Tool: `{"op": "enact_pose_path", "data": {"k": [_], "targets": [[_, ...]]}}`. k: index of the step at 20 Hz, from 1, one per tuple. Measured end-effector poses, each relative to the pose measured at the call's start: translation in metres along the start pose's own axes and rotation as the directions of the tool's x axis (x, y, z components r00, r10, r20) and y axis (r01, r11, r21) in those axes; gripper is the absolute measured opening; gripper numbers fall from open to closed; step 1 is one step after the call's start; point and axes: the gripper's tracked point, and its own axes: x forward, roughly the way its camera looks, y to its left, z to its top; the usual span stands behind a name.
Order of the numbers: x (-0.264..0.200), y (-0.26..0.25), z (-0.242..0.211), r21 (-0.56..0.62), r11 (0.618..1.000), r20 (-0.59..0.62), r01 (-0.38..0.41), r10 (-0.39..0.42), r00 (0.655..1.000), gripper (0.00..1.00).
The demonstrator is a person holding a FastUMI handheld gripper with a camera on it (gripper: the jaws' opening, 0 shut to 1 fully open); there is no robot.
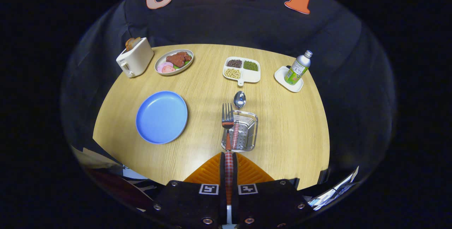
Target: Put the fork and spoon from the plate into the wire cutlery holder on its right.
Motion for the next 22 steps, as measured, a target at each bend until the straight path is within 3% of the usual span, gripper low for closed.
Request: {"op": "enact_pose_path", "data": {"k": [7,22], "targets": [[0.026,-0.013,-0.012,-0.029,0.999,-0.155,-0.046,0.041,0.987,0.06],[0.061,-0.019,-0.005,-0.119,0.983,-0.395,-0.137,0.08,0.915,0.09]]}}
